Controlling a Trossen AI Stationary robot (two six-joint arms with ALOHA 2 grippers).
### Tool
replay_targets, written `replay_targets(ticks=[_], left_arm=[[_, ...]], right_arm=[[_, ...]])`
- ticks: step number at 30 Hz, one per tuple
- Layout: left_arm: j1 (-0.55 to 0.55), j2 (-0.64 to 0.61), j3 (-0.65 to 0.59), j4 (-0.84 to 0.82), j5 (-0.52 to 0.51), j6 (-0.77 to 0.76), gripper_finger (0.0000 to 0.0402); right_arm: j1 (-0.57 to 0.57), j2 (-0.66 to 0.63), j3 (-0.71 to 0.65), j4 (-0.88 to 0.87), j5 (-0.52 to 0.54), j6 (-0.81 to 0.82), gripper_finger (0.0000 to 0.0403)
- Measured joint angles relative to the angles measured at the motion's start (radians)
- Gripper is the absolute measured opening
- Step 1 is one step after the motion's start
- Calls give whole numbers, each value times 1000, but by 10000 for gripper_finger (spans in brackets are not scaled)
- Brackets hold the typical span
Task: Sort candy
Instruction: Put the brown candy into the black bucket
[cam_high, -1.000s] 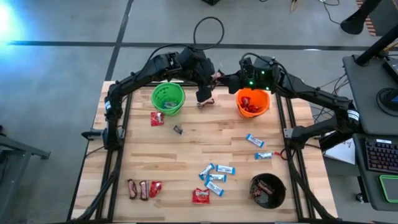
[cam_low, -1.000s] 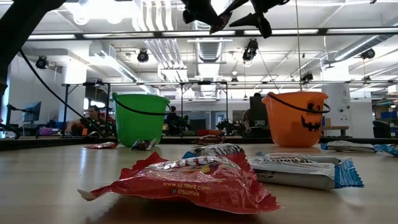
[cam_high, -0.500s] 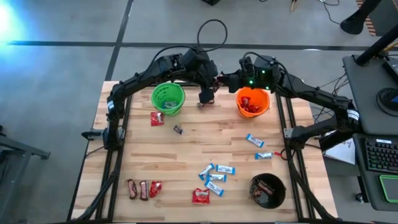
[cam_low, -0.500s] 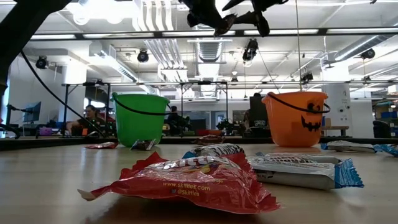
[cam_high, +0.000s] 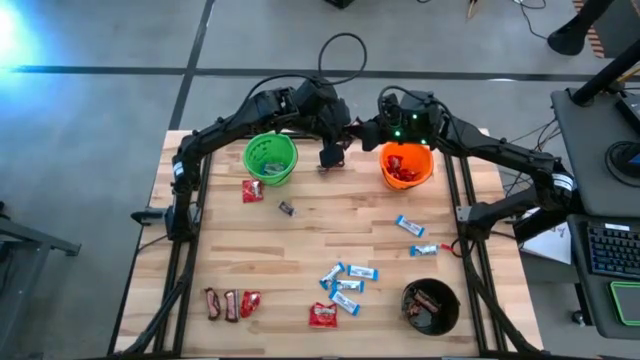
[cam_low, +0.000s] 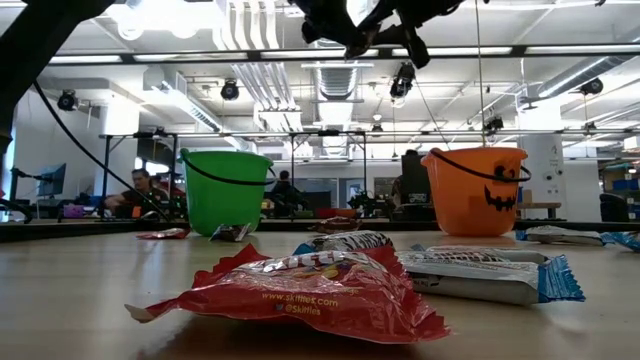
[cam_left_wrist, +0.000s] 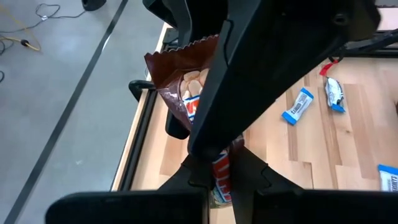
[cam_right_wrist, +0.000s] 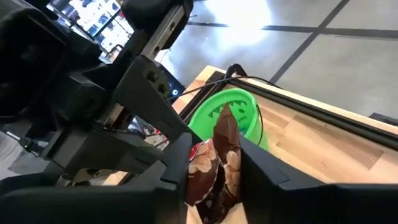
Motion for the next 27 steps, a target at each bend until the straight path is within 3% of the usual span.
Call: replay_targets(ticks=[4, 13, 27], left_arm=[[0, 0, 0, 2, -1, 5, 3], [0, 0, 0, 6, -3, 15, 19], [-1, -11, 0, -11, -21, 16, 138]], right_arm=[[0, -2, 0, 0, 1, -3, 61], [0, -9, 0, -12, 0, -19, 56], [1, -73, -1, -116, 1, -48, 53]])
